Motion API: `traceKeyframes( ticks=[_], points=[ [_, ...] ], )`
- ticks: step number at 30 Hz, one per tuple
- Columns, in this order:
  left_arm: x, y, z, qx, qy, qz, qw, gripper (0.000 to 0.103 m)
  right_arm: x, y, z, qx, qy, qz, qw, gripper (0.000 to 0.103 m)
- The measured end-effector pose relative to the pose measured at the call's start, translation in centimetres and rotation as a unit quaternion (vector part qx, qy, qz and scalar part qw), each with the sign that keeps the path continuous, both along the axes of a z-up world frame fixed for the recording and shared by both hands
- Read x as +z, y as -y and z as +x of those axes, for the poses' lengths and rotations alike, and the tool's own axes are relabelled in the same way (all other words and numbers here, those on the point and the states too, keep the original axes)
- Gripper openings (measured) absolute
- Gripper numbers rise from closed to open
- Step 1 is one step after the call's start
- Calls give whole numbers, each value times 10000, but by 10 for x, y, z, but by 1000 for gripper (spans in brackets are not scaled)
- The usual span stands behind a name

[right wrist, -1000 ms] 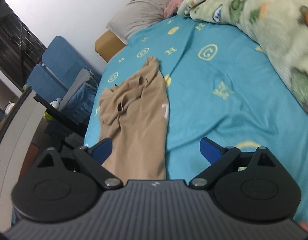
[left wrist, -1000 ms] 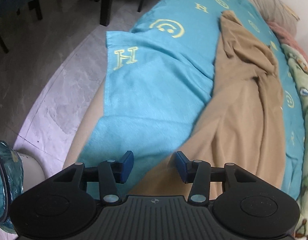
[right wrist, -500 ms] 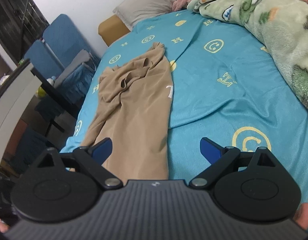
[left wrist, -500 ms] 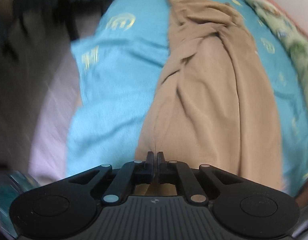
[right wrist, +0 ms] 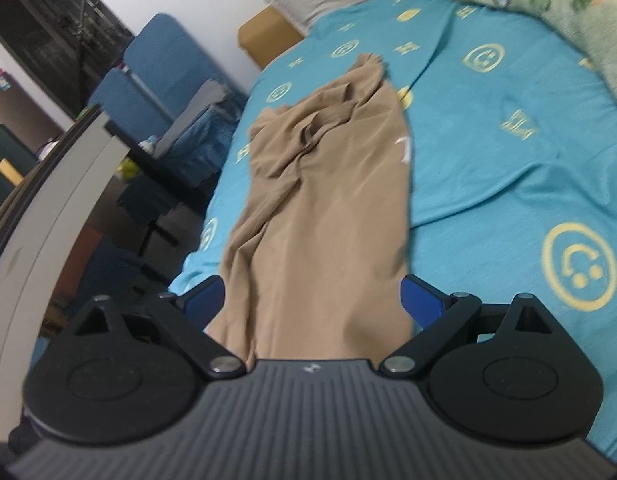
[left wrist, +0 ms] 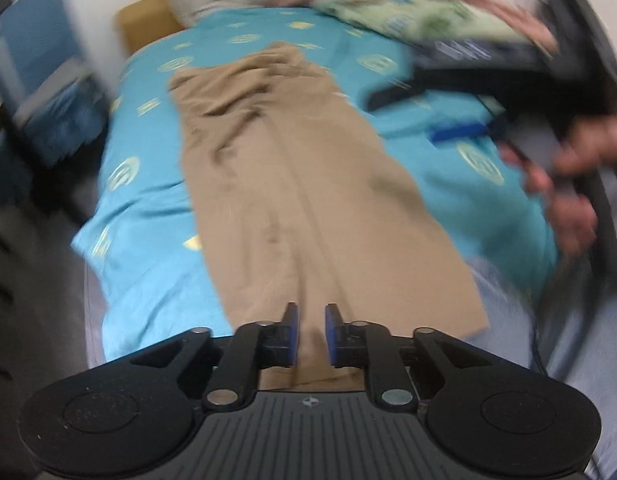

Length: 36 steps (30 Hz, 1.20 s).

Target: Fold clothes

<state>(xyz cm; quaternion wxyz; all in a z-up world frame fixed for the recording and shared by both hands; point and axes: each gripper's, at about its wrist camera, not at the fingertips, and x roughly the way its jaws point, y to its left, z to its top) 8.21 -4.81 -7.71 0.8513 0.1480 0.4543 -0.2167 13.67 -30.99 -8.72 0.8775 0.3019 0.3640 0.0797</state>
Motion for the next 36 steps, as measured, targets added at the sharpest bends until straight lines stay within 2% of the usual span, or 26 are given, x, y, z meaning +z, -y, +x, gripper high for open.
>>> traceKeyframes(
  ticks=[2,4,6,9,10,12,13,15,16,19,22,24,27,29,30,32,33,34,36],
  points=[
    [-5,-14,9,312,-140,-158,9993,50,-1,-2,1,73,-4,187,9998,95],
    [-13,-21,19,523,-475,-243,9972,50,-2,-3,2,54,-6,257,9997,95],
    [-20,-19,26,504,-695,-241,9960,48,-2,-4,3,18,-13,284,9996,95],
    [-24,-4,23,309,-604,92,9977,48,-4,-2,2,-84,-63,258,9996,95],
    [-28,2,24,273,-589,303,9974,46,-5,0,1,-137,-94,241,9996,95],
    [-46,11,31,339,-714,822,9935,28,-7,4,-2,-248,-156,210,9994,95],
    [-47,12,30,342,-724,892,9928,24,-8,6,-3,-310,-188,191,9992,95],
    [-49,14,30,348,-746,1031,9913,8,-10,9,-4,-427,-251,105,9987,95],
    [-49,14,29,350,-699,1066,9912,7,-11,10,-5,-474,-283,48,9985,95],
    [-27,13,11,250,-46,907,9956,6,-15,14,-9,-614,-426,-57,9972,95],
    [-14,21,-15,-277,202,889,9954,5,-20,17,-13,-715,-568,-34,9958,95],
    [-14,28,-29,-670,30,754,9949,5,-22,18,-14,-691,-638,170,9954,95],
    [-14,26,-31,-874,-476,372,9943,8,-26,16,-19,-597,-762,493,9941,95],
    [-10,4,-17,-613,-848,-340,9939,12,-27,13,-27,-502,-870,665,9927,95],
    [-8,-6,-10,-481,-1032,-696,9911,25,-27,12,-31,-456,-913,754,9919,95],
    [-4,-28,3,-214,-1394,-1403,9800,50,-27,10,-40,-368,-1010,899,9901,85],
    [-3,-39,11,-14,-1548,-1707,9731,52,-29,8,-42,-347,-1093,920,9891,78],
    [-7,-51,20,366,-1638,-1883,9677,52,-30,6,-45,-327,-1176,942,9880,80],
    [-14,-75,38,1110,-1804,-2208,9520,60,-32,3,-49,-285,-1342,984,9856,80]
  ],
)
